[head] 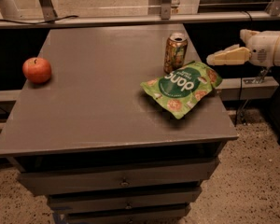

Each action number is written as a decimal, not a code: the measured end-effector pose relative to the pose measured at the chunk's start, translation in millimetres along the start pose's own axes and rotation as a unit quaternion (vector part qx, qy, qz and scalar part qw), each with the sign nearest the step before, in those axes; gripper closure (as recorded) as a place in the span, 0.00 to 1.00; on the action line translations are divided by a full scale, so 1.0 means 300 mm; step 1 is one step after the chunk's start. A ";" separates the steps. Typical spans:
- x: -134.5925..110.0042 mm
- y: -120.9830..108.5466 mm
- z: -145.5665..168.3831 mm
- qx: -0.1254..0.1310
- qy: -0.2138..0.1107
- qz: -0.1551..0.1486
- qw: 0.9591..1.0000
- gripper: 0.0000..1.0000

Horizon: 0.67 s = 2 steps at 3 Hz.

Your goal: Move orange can near green rice chip bag

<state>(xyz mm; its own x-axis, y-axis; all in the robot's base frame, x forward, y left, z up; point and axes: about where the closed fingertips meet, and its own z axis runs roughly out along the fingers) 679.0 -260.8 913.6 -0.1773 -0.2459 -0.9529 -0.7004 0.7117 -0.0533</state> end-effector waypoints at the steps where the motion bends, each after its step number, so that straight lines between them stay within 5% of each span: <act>1: -0.031 -0.136 -0.182 0.043 -0.046 -0.030 0.998 0.00; 2: -0.119 -0.221 -0.318 0.074 -0.081 -0.070 0.992 0.00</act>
Offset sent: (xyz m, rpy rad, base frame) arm -0.0264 -0.1598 0.1218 -0.0366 -0.4016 -0.1426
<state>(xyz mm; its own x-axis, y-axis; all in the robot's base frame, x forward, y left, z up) 665.8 -362.0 979.7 0.0363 -0.2487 -0.9679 -0.5998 0.7693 -0.2202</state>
